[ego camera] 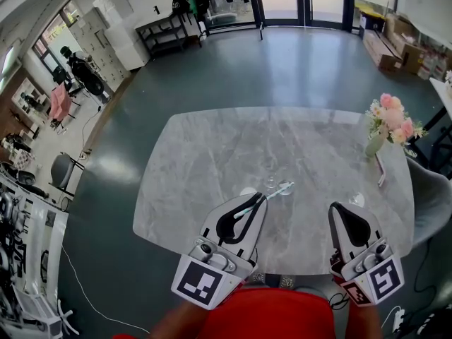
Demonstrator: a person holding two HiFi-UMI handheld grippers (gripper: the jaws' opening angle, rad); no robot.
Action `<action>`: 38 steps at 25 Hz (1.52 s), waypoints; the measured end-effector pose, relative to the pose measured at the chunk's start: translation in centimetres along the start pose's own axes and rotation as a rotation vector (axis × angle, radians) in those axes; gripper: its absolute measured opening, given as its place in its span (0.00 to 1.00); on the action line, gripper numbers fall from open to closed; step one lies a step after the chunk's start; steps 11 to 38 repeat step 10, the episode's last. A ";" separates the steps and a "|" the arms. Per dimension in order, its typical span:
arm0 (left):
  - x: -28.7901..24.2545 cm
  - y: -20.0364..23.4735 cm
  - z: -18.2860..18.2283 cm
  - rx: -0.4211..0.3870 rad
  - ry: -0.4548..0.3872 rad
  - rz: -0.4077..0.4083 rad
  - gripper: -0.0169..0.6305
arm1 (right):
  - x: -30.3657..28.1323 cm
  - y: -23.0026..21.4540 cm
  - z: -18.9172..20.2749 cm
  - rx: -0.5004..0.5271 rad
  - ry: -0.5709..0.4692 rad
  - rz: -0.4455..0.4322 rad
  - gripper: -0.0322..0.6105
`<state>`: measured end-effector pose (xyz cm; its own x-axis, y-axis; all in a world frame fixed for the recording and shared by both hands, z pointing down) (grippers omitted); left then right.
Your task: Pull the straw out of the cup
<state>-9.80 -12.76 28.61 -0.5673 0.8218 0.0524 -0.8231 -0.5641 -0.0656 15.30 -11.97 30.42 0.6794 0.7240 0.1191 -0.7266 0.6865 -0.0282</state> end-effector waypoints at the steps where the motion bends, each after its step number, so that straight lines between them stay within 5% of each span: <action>1: 0.1 0.0 0.0 0.000 0.002 0.000 0.08 | 0.0 0.1 -0.1 0.000 0.000 -0.001 0.04; 38: 0.1 0.4 0.0 0.005 0.009 -0.003 0.08 | -0.4 0.3 -0.3 0.000 0.000 -0.001 0.04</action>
Point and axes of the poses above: the fingertips, and each gripper's own axes: x backward along the fingers, y to its left, z out of its underside, the point moved 10 cm from there along x, backward along the fingers, and after that the axes turned 5 degrees about -z, right-handed, at the moved point
